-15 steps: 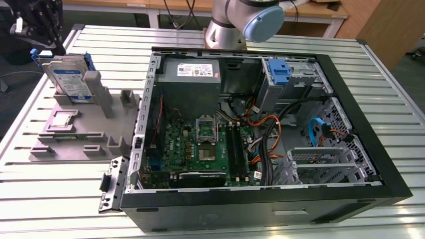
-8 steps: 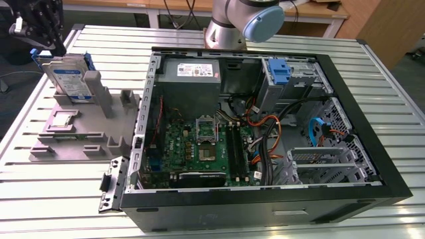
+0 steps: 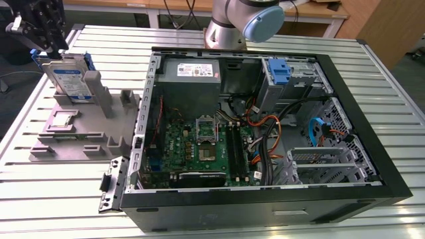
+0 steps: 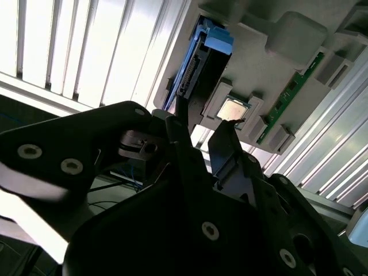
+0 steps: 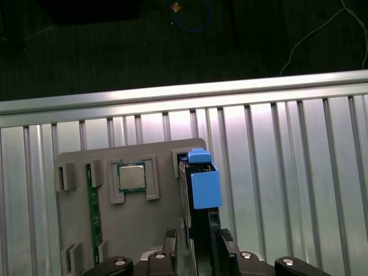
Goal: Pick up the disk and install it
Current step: 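Pick up the disk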
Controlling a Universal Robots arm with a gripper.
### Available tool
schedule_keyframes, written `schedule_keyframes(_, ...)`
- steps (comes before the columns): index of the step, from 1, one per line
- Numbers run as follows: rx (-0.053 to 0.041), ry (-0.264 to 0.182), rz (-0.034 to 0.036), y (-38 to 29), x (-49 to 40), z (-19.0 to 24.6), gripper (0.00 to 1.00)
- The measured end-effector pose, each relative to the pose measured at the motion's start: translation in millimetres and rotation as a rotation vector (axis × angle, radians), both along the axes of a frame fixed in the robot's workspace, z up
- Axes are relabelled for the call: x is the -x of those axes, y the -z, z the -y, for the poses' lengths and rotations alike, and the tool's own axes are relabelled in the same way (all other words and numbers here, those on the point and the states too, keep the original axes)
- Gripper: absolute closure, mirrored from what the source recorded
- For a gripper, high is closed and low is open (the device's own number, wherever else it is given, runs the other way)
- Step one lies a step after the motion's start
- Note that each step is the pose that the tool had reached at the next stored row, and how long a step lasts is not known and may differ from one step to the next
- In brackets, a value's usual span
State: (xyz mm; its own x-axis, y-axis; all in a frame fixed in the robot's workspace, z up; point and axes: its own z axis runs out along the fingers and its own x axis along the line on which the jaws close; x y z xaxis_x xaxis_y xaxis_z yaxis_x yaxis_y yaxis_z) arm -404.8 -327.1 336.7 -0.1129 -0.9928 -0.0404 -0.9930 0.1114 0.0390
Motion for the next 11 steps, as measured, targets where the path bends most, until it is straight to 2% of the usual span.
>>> schedule_keyframes(3,-0.0006,-0.002,0.0002,0.8,0.6,-0.3,0.58)
schedule_keyframes(11,-0.0186,-0.022,0.0040,6.5,4.6,-2.8,0.58)
